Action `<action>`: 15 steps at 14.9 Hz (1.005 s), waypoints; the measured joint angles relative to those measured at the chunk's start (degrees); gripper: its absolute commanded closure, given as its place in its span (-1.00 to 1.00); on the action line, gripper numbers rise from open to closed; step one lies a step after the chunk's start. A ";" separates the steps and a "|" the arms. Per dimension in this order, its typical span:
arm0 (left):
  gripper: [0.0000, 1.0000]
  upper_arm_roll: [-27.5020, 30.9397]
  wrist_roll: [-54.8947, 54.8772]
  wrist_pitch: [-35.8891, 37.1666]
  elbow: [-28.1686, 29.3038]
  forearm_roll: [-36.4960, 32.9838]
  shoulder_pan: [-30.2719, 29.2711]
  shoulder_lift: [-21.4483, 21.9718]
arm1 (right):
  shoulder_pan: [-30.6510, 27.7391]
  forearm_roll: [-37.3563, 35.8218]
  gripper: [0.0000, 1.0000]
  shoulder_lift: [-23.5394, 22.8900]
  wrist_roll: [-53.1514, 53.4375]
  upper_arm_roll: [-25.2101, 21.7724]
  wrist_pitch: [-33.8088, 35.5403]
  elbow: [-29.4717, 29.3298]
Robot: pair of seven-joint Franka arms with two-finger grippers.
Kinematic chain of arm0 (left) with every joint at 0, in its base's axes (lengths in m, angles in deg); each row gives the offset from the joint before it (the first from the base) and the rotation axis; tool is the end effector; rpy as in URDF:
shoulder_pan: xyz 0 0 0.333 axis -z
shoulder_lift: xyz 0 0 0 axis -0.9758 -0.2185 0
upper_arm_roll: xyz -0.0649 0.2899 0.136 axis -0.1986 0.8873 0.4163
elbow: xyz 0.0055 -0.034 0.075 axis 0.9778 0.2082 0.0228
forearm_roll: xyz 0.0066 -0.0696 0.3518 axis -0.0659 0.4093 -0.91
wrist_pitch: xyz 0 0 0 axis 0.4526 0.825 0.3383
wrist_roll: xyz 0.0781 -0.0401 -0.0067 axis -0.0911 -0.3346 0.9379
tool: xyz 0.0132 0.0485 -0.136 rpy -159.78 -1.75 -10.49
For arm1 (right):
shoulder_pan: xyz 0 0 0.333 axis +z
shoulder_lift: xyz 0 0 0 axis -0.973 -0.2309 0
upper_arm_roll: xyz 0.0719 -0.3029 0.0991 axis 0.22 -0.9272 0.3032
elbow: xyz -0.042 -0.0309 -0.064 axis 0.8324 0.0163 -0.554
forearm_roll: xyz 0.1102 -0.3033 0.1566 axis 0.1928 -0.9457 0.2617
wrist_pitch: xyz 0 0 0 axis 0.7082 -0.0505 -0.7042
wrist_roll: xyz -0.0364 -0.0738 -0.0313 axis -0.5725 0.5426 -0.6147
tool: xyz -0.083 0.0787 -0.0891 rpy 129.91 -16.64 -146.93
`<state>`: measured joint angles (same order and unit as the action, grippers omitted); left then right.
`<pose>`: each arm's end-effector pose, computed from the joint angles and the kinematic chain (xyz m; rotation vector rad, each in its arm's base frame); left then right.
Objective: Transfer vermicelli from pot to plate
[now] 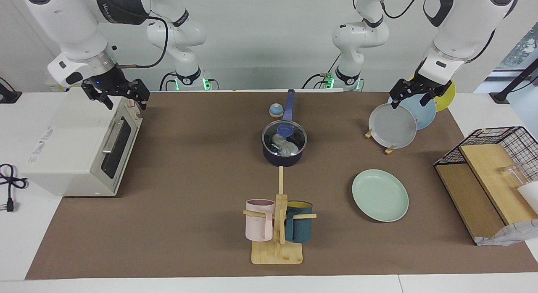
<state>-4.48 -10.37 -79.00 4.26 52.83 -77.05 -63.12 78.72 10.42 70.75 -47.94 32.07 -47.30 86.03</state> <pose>0.4986 -0.0589 0.5849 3.1277 0.0317 -0.0778 0.5163 -0.0159 0.5837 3.1132 -0.0427 -0.1370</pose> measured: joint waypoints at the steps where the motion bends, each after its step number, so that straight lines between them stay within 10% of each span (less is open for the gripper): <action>1: -1.00 0.00 0.00 0.00 0.00 0.00 0.00 0.00 | 0.00 0.00 -1.00 0.00 0.00 0.00 0.00 0.00; 15: -1.00 0.00 0.00 0.00 0.00 0.00 0.00 0.00 | 0.64 4.38 -1.00 -0.20 3.16 6.46 -1.06 0.19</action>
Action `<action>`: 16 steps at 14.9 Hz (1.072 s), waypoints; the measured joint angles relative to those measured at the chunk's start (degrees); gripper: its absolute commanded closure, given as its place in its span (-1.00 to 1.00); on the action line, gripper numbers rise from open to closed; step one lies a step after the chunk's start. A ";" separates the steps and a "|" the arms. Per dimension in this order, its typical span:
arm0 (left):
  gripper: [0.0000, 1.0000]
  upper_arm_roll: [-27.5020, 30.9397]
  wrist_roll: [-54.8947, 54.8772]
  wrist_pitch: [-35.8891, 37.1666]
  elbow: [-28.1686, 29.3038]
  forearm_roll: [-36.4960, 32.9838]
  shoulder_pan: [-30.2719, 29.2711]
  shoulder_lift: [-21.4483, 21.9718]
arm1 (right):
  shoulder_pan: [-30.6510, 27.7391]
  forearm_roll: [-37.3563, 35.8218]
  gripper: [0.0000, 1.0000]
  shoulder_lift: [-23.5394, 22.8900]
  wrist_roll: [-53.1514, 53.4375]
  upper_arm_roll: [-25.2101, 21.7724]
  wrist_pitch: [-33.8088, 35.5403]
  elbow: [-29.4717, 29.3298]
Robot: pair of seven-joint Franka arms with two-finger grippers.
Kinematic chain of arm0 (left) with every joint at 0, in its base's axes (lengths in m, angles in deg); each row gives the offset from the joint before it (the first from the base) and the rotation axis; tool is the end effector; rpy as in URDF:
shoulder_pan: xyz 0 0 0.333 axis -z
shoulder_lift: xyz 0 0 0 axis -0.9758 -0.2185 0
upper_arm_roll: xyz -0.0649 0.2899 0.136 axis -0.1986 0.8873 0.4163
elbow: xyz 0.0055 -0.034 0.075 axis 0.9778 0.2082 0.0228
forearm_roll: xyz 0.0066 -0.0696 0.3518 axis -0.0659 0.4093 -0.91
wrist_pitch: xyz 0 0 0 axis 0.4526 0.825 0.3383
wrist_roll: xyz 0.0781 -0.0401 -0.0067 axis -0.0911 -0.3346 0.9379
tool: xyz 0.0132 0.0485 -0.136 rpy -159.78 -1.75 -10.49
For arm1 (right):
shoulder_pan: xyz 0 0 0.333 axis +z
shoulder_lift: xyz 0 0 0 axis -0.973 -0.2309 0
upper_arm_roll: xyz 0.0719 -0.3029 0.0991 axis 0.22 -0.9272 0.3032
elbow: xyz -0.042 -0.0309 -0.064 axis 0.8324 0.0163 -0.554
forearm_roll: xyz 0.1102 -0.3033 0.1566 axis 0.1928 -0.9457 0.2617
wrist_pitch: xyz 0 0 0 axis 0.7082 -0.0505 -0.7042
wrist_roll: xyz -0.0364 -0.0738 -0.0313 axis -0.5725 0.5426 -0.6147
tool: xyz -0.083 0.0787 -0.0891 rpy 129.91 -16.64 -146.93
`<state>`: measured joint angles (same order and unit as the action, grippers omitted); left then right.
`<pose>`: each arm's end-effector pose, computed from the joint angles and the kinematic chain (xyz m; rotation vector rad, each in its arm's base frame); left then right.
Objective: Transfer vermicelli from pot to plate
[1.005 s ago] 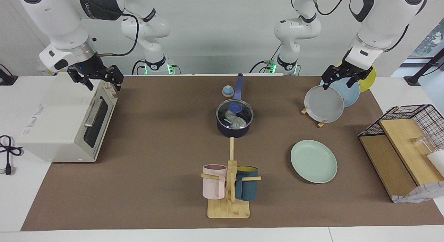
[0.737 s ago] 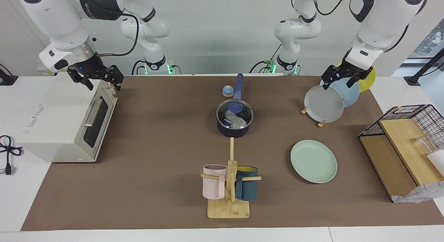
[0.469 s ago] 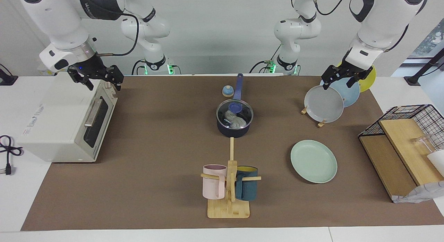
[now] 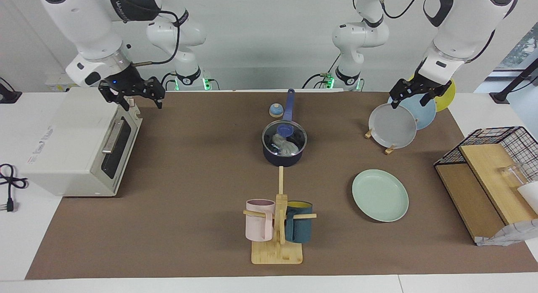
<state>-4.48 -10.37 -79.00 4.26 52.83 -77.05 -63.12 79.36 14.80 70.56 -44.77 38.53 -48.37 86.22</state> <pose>0.4986 -0.0589 0.5849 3.1277 0.0317 -0.0778 0.5167 0.0589 0.5821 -3.0908 -0.0665 0.1231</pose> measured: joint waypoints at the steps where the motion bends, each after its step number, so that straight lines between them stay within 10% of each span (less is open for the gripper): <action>1: -1.00 0.00 0.00 0.00 0.00 0.00 0.00 0.00 | 0.98 0.11 -1.00 -0.37 3.79 1.94 -0.34 0.01; 16: -1.00 0.00 0.00 0.00 0.00 0.00 0.00 0.00 | 30.95 -1.23 -1.00 -17.62 39.68 3.75 -16.86 -5.28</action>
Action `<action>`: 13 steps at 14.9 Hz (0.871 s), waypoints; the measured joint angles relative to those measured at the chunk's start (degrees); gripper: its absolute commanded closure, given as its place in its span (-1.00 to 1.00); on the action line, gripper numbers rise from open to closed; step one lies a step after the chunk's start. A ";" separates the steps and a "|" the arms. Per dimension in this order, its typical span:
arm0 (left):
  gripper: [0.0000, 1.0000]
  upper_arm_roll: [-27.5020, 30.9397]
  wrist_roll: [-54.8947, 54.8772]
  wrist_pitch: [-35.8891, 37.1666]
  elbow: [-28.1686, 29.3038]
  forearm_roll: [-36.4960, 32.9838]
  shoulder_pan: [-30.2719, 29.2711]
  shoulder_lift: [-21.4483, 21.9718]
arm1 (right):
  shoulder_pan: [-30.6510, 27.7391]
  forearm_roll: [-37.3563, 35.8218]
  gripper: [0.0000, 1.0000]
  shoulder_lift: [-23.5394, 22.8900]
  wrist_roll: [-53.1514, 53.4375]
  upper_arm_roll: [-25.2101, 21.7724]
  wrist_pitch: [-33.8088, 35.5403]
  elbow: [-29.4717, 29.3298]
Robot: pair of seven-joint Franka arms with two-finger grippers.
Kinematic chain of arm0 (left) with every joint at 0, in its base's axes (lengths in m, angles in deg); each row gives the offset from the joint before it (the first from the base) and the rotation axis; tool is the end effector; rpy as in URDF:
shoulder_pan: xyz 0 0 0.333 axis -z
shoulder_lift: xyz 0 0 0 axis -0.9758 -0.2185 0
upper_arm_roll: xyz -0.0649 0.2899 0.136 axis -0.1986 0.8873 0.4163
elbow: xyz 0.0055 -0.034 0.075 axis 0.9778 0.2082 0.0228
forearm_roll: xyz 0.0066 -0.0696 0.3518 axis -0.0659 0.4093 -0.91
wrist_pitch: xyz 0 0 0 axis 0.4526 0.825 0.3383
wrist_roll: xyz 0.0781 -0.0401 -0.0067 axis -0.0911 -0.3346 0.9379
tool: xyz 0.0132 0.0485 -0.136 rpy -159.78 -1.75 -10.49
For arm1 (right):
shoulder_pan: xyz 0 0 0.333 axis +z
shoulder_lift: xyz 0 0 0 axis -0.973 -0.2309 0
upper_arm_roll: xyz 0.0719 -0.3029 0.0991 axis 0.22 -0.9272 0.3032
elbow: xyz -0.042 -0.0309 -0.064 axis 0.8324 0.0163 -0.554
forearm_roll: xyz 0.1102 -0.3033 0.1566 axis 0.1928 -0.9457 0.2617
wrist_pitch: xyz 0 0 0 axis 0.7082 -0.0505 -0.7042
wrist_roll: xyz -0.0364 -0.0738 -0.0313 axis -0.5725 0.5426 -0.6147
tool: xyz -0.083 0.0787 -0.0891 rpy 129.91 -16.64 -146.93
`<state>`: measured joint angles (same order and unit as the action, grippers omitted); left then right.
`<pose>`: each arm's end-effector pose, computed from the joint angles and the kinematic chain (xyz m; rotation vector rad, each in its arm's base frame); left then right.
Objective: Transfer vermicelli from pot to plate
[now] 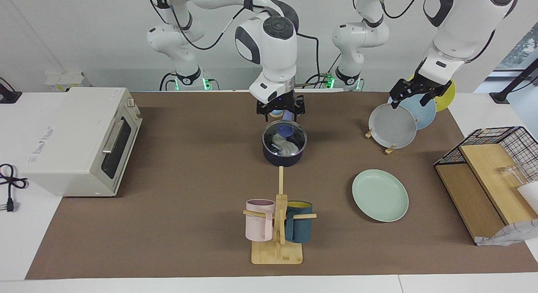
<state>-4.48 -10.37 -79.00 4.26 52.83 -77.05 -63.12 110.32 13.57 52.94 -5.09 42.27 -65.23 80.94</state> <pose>0.4986 -0.0589 0.5849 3.1277 0.0317 -0.0778 0.4861 0.4059 0.4700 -3.0847 0.0906 0.0641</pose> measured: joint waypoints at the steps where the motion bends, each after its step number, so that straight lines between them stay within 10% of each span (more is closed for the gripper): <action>1: -1.00 0.00 0.00 0.00 0.00 0.00 0.00 0.00 | 0.96 -1.21 -1.00 -1.09 0.32 0.00 -0.66 0.21; 13: -1.00 0.00 0.00 0.00 0.00 0.00 0.00 0.00 | 3.41 -4.86 -0.98 -3.98 0.53 -0.02 -7.74 7.07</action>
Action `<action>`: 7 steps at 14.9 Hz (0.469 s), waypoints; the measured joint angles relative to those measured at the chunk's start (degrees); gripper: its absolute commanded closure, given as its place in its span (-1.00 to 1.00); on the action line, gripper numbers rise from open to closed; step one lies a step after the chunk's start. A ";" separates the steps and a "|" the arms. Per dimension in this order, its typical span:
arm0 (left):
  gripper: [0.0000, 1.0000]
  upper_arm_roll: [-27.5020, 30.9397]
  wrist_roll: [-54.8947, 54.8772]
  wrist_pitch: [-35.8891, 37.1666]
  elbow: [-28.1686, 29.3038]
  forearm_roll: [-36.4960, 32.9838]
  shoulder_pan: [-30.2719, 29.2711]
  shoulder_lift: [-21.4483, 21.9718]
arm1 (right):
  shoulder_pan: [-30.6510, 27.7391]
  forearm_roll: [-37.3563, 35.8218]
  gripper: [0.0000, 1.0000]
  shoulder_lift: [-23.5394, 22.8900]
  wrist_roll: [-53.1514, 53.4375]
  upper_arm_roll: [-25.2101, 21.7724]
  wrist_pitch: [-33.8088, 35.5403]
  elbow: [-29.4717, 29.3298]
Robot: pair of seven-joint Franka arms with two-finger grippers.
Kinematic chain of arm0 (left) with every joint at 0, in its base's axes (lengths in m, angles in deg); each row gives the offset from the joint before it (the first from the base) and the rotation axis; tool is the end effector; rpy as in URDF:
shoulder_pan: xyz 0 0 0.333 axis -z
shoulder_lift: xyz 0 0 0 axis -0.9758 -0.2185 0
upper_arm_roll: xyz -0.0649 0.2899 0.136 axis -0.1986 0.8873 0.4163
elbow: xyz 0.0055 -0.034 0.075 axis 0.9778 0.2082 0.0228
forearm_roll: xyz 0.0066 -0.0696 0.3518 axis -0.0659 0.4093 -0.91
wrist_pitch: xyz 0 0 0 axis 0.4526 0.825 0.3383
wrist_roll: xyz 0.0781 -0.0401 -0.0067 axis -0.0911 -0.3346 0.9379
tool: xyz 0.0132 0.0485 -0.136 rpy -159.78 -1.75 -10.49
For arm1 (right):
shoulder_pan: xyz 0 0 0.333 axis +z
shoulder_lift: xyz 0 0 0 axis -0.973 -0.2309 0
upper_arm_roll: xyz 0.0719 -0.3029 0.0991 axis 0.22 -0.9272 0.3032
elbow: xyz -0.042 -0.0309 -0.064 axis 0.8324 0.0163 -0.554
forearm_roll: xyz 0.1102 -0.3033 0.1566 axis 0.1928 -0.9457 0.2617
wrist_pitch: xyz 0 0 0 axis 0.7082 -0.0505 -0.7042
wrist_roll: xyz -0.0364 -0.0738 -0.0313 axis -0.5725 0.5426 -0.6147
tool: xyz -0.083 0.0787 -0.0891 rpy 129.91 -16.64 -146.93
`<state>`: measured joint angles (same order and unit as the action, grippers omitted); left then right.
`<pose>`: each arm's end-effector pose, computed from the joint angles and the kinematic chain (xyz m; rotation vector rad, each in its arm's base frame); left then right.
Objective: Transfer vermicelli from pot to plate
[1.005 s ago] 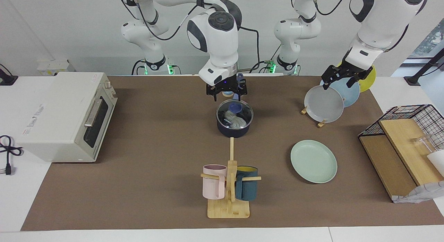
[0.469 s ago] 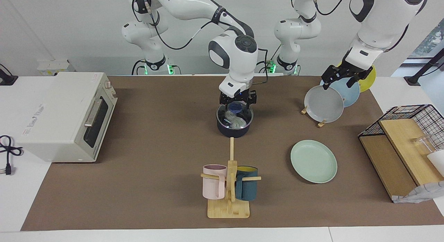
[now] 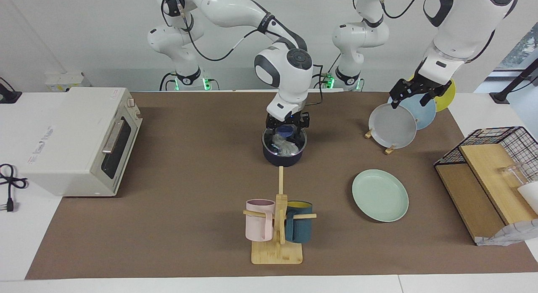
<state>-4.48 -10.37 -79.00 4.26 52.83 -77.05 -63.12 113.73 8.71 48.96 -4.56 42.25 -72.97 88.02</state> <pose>0.4986 -0.0589 0.5849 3.1277 0.0317 -0.0778 0.4697 0.4308 0.3826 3.1029 0.0274 -0.0544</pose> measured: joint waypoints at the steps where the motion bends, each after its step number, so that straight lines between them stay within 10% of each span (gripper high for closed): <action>1: -1.00 0.00 0.00 0.00 0.00 0.00 0.00 0.00 | 0.00 -0.04 -0.89 0.07 0.00 0.00 0.00 0.13; 7: -1.00 0.00 0.00 0.00 0.00 0.00 0.00 0.00 | 0.15 -0.11 -0.69 0.44 0.00 0.01 -0.02 0.34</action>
<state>-4.48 -10.37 -79.00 4.26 52.83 -77.05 -63.12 113.88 8.60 49.40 -4.56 42.27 -72.99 88.35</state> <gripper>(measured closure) 0.000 0.110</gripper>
